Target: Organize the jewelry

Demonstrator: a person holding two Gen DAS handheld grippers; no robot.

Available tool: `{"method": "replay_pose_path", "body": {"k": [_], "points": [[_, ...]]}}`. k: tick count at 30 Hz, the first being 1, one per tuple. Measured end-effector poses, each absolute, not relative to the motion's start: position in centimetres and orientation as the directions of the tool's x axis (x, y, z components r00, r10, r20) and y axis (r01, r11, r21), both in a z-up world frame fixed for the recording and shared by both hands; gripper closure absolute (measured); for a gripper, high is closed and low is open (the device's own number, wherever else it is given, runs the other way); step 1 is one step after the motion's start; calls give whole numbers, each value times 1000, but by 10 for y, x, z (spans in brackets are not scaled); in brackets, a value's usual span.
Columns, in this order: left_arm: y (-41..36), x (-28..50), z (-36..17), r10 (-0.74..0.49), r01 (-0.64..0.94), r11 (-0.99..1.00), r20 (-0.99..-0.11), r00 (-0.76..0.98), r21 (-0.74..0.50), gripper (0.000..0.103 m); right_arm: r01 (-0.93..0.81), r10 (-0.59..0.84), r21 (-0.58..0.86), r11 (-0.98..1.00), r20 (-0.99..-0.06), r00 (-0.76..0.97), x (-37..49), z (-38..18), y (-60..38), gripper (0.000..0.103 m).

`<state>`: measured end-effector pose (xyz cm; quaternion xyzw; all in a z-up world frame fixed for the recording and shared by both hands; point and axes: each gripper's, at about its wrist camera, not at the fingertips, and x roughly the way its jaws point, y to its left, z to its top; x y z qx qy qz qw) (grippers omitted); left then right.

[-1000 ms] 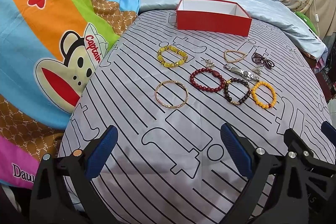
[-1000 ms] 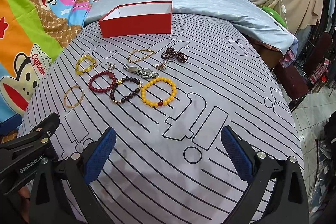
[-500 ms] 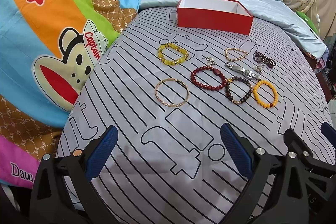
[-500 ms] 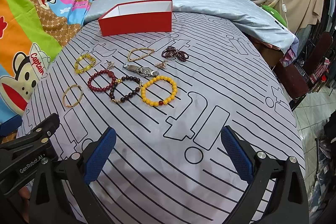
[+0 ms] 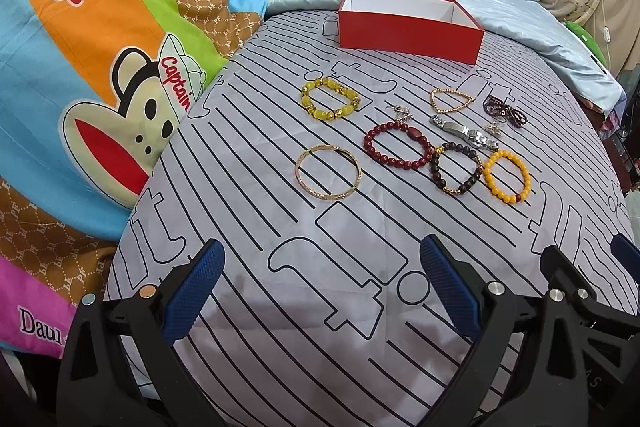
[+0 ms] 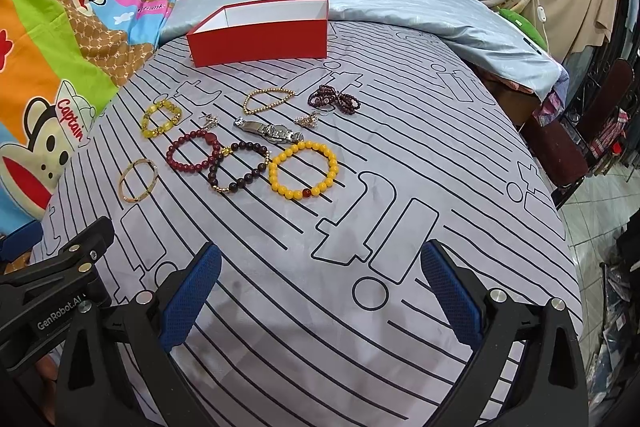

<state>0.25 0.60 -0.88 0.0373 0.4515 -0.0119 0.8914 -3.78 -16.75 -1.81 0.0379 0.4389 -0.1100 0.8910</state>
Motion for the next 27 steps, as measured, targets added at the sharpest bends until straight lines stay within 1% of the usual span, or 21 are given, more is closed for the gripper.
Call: {"method": "replay_pose_path", "body": {"k": [27], "points": [[8, 2, -10, 16, 53, 997, -809, 587, 58, 7, 232, -161, -26, 972, -794, 586, -38, -20, -169, 5]]}}
